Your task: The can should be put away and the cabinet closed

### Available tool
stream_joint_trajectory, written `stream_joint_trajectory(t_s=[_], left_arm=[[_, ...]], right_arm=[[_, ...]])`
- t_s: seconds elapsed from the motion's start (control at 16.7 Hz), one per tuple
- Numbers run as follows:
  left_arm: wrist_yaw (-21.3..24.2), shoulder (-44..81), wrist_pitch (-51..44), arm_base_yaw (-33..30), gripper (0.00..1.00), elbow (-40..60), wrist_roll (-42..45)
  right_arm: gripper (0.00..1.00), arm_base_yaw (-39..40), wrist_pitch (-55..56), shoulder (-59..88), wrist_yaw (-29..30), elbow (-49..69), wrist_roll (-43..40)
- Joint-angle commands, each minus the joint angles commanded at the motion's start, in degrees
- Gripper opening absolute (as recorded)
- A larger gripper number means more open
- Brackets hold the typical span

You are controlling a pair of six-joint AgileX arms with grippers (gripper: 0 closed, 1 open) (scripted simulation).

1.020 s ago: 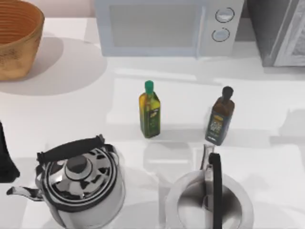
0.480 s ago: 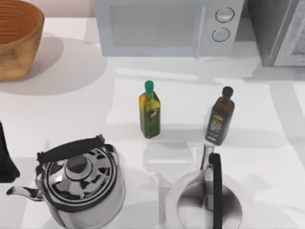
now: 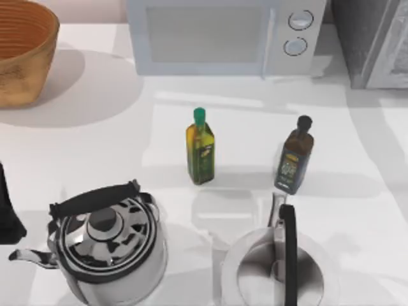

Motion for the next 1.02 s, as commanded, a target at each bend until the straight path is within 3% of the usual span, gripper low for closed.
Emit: stream_joint_trajectory(t_s=[0.48, 1.02], left_arm=[[0.0, 0.0, 0.0, 0.0, 1.00, 0.0, 0.0], [0.0, 0.0, 0.0, 0.0, 1.00, 0.0, 0.0]], right_arm=[[0.00, -0.6, -1.0, 3.4, -0.2, 3.8, 0.1], [0.00, -3.2, -10.2, 29.5, -2.7, 39.7, 0.1]])
